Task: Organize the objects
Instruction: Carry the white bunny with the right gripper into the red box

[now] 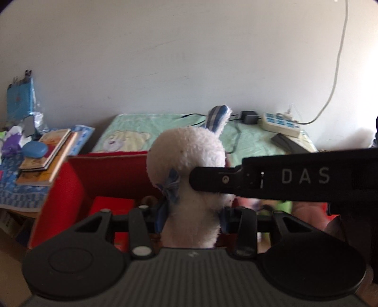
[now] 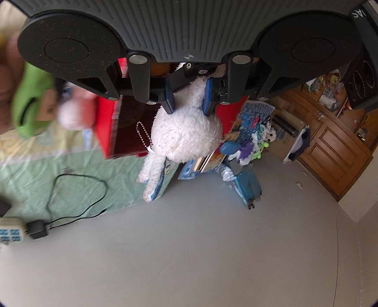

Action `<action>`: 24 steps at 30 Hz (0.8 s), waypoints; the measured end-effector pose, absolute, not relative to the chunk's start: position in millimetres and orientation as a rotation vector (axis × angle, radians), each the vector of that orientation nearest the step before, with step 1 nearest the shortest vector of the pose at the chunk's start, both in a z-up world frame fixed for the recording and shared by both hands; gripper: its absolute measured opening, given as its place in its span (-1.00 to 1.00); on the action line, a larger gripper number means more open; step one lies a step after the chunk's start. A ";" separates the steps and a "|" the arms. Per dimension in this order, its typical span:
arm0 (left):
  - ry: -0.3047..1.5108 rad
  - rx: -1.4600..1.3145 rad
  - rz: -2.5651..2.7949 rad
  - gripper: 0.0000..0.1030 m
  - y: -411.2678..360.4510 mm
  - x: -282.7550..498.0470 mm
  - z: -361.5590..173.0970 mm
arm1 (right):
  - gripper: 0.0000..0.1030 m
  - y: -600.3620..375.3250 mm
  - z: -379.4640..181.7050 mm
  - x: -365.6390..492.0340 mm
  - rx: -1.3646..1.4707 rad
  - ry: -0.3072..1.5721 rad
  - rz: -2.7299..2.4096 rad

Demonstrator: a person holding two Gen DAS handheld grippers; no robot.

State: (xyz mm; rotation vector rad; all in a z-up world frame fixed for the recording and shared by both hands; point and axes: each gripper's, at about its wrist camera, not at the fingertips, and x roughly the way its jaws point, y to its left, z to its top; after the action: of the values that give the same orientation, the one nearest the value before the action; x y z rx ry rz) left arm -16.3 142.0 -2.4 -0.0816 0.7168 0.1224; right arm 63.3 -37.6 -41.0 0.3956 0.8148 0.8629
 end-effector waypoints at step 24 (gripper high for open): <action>0.904 -0.005 0.172 -0.15 274.3 -4.2 -73.2 | -0.43 116.9 -110.5 83.0 0.425 1.061 0.814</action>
State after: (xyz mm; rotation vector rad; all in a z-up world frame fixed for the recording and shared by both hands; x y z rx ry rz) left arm -4.2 274.3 -73.2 -0.0048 0.9038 0.1715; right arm 83.0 116.9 -110.5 0.4252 1.0608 0.8144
